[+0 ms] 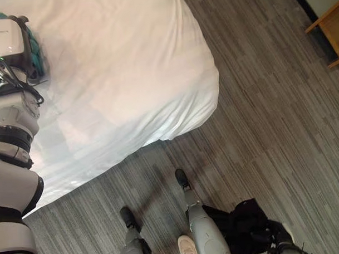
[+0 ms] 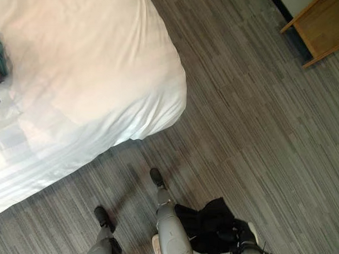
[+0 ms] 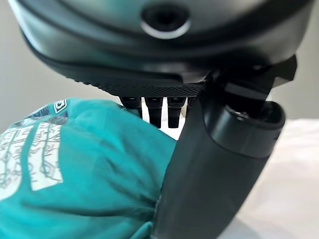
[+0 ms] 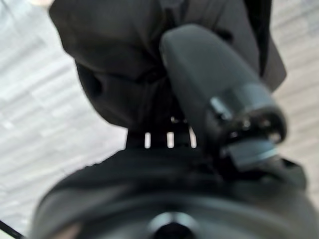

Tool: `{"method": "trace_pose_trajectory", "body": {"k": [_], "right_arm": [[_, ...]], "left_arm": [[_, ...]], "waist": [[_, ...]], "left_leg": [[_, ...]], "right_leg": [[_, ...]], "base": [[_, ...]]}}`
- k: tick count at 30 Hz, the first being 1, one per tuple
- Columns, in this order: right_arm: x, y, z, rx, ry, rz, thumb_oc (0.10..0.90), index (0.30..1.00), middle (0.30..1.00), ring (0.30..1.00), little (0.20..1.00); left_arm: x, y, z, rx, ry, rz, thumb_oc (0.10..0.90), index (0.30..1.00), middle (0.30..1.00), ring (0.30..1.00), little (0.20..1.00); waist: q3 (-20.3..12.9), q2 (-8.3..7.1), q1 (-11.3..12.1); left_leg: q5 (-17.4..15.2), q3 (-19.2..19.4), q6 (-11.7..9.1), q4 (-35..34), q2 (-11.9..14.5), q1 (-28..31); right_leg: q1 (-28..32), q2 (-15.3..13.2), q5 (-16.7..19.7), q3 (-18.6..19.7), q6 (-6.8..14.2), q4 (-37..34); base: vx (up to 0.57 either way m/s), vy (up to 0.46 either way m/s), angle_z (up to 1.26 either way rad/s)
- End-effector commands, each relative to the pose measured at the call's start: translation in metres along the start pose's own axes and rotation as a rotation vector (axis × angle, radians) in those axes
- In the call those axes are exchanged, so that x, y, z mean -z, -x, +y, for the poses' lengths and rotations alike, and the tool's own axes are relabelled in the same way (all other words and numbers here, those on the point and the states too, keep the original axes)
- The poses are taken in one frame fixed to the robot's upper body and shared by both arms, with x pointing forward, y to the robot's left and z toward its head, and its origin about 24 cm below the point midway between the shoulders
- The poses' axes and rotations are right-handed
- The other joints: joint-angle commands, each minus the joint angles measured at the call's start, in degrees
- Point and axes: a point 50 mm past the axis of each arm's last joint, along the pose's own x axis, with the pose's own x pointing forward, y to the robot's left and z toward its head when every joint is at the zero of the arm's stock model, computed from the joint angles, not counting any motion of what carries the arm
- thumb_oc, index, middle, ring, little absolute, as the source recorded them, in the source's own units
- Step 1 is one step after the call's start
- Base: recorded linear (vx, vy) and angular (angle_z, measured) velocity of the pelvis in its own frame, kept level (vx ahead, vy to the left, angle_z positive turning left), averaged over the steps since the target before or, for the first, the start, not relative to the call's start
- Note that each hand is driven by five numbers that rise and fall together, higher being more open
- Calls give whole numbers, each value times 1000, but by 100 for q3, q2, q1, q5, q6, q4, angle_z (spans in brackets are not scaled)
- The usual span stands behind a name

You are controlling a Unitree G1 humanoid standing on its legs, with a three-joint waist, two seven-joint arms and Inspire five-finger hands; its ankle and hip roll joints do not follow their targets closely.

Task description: Pick up bed clothes into laundry basket.

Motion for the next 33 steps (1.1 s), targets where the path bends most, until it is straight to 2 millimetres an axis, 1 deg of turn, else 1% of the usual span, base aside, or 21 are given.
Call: {"method": "trace_pose_trajectory", "body": {"k": [1,2,4,6,7,8,9,10,11,12,16,18,19,20,21,24,25,27,30,32,33], "right_arm": [[10,5,-46,157,-45,24,400,300,300,300,300],[10,5,-46,156,-46,25,400,300,300,300,300],[8,4,-50,167,-81,21,400,300,300,300,300],[10,5,-52,172,-94,29,400,300,300,300,300],[12,6,-55,180,-100,39,400,300,300,300,300],[15,7,-55,177,-95,52,400,300,300,300,300],[15,7,-56,177,-95,52,400,300,300,300,300],[16,7,-60,181,-99,65,400,300,300,300,300],[16,6,-60,181,-98,64,400,300,300,300,300],[10,4,-67,189,-113,63,400,300,300,300,300],[6,5,-82,209,-100,56,400,300,300,300,300],[9,7,-82,208,-93,65,400,300,300,300,300],[16,9,-83,206,-69,84,400,300,300,300,300],[16,9,-82,206,-70,84,400,300,300,300,300],[19,11,-83,213,-63,91,400,300,300,300,300],[23,13,-86,230,-79,103,400,300,300,300,300],[22,13,-87,233,-75,101,400,300,300,300,300],[27,15,-90,245,-73,118,400,300,300,300,300],[14,14,-109,295,-58,93,400,300,300,300,300],[-6,16,-133,357,-30,27,400,300,300,300,300],[-27,18,-150,397,43,-37,400,300,300,300,300]], "left_arm": [[68,-19,86,-262,-198,178,800,900,900,900,900],[67,-19,86,-263,-199,177,800,900,900,900,900],[85,-17,95,-255,-278,226,800,900,900,900,900],[100,-12,96,-226,-310,271,640,660,660,660,660],[107,-10,96,-211,-323,290,591,587,587,587,587],[115,-6,92,-179,-334,311,482,422,422,422,422],[115,-6,91,-179,-334,312,400,300,300,300,300],[126,0,84,-124,-340,343,400,300,300,300,300],[126,0,84,-124,-339,344,400,300,300,300,300],[137,8,73,-51,-345,374,400,300,300,300,300],[155,19,67,12,-363,402,400,300,300,300,300],[155,19,67,4,-351,399,400,300,300,300,300],[135,8,75,-79,-330,319,400,300,300,300,300],[135,8,76,-79,-330,319,400,300,300,300,300],[102,-6,85,-190,-274,198,400,300,300,300,300],[40,-15,118,-419,-98,-37,400,300,300,300,300],[42,-14,116,-416,-96,-32,400,300,300,300,300],[11,-6,127,-514,66,-159,400,300,300,300,300],[-20,15,129,-540,248,-325,400,300,300,300,300],[-34,33,128,-549,411,-413,400,300,300,300,300],[-38,50,124,-533,537,-470,400,300,300,300,300]], "waist": [[-24,109,130],[-18,106,128],[42,131,150],[43,169,168],[59,184,183],[60,198,200],[47,204,198],[54,218,214],[44,224,211],[3,227,236],[-96,220,244],[-124,221,244],[-153,221,256],[-161,221,257],[-222,226,290],[-320,167,370],[-320,189,359],[-433,106,385],[-581,10,416],[-685,-32,432],[-747,-52,512]], "left_leg": [[78,-180,221,11,144,-800],[64,-187,223,11,141,-791],[111,-253,204,11,148,-965],[136,-313,203,11,131,-1078],[128,-338,203,11,121,-1088],[134,-375,206,11,97,-1113],[150,-377,205,11,100,-1137],[142,-419,206,11,76,-1131],[158,-421,205,11,79,-1154],[159,-447,208,11,76,-1180],[151,-471,197,11,85,-1186],[146,-482,196,11,85,-1168],[105,-495,196,11,71,-1051],[120,-496,195,11,73,-1071],[45,-508,202,11,43,-863],[-74,-512,243,11,-23,-496],[-54,-507,243,11,-21,-502],[-199,-489,292,11,-93,-197],[-347,-380,383,11,-227,178],[-438,-233,458,11,-317,420],[-515,-90,489,11,-352,629]], "right_leg": [[110,-180,-858,-222,458,17],[125,-184,-873,-232,461,17],[-14,-203,-840,-299,453,17],[-94,-216,-825,-343,444,17],[-79,-228,-846,-373,444,17],[-81,-231,-848,-388,444,17],[-105,-227,-833,-386,442,17],[-79,-225,-855,-416,440,17],[-102,-222,-841,-414,438,17],[-115,-213,-845,-427,421,17],[-120,-193,-845,-469,412,17],[-95,-189,-851,-486,416,17],[57,-204,-891,-533,438,17],[36,-202,-878,-531,436,17],[270,-228,-947,-604,461,17],[689,-284,-1048,-726,482,17],[679,-282,-1029,-717,480,17],[963,-337,-1095,-761,516,17],[1220,-409,-1095,-706,574,17],[1323,-481,-1000,-616,661,17],[1432,-566,-882,-688,727,17]], "base": [[0,0,0],[0,0,0],[32,13,1],[0,0,0],[0,0,0],[13,14,4],[13,20,7],[2,8,7],[3,19,10],[-14,10,9],[-14,35,3],[-16,41,1],[-23,33,3],[-18,84,9],[5,69,16],[8,76,24],[18,78,27],[29,123,19],[40,171,-2],[-32,174,-15],[-96,93,-22]]}}
